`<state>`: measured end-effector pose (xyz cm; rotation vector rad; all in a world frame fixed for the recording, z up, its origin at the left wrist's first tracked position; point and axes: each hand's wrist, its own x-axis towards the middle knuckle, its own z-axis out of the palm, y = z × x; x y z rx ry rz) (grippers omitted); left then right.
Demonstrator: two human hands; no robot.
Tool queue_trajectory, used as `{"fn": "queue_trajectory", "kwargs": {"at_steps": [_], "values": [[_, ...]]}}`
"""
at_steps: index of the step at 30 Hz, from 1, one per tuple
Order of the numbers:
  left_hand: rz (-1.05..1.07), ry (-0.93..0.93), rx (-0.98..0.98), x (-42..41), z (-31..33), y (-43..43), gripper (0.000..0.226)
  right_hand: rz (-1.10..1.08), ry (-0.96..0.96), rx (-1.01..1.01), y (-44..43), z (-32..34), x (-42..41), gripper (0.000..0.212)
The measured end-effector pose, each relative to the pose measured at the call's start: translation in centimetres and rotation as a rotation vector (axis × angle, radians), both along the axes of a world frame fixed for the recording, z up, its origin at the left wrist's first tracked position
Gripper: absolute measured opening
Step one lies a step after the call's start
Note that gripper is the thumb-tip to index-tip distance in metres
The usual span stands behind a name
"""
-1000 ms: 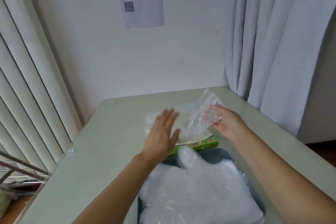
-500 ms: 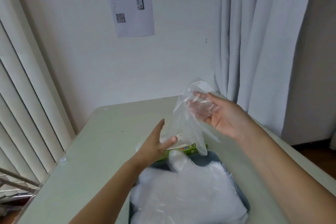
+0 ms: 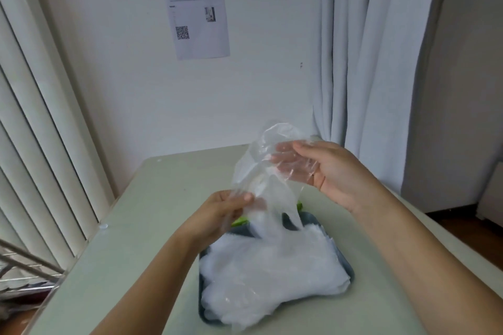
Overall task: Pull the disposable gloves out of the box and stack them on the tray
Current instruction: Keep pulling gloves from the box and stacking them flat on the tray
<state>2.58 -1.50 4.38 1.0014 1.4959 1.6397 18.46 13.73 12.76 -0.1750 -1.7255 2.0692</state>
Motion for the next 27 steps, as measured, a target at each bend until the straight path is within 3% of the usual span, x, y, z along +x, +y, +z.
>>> {"fn": "queue_trajectory", "kwargs": {"at_steps": [4, 8, 10, 12, 17, 22, 25, 27], "values": [[-0.129, -0.138, -0.07, -0.7, 0.3, -2.2, 0.046, -0.14, -0.071, 0.051, 0.3, -2.0, 1.6, 0.016], [-0.117, -0.232, -0.289, -1.4, 1.2, -3.5, 0.054, -0.268, -0.211, 0.099, 1.2, -5.0, 2.4, 0.01], [-0.084, -0.24, -0.393, -1.4, 0.9, -3.4, 0.039, -0.259, -0.307, 0.112, 1.8, -6.9, 2.7, 0.015], [-0.016, -0.134, -0.5, -1.0, 0.3, -2.7, 0.022, -0.213, -0.423, 0.15, 2.3, -8.7, 3.0, 0.022], [0.078, 0.338, -0.814, -0.9, -2.0, -1.2, 0.025, -0.216, -0.63, 0.208, 3.0, -12.0, 2.4, 0.015], [0.134, 0.522, -0.904, -1.0, -2.9, -0.4, 0.017, -0.336, -0.823, 0.65, 3.7, -14.0, 1.3, 0.027], [0.202, 0.564, -0.989, -1.4, -3.2, -0.6, 0.02, -0.336, -0.874, 0.749, 3.6, -14.0, 1.3, 0.027], [0.287, 0.853, -1.111, -1.4, -3.0, -1.2, 0.026, -0.324, -0.877, 0.746, 3.5, -14.0, 1.2, 0.022]]}}
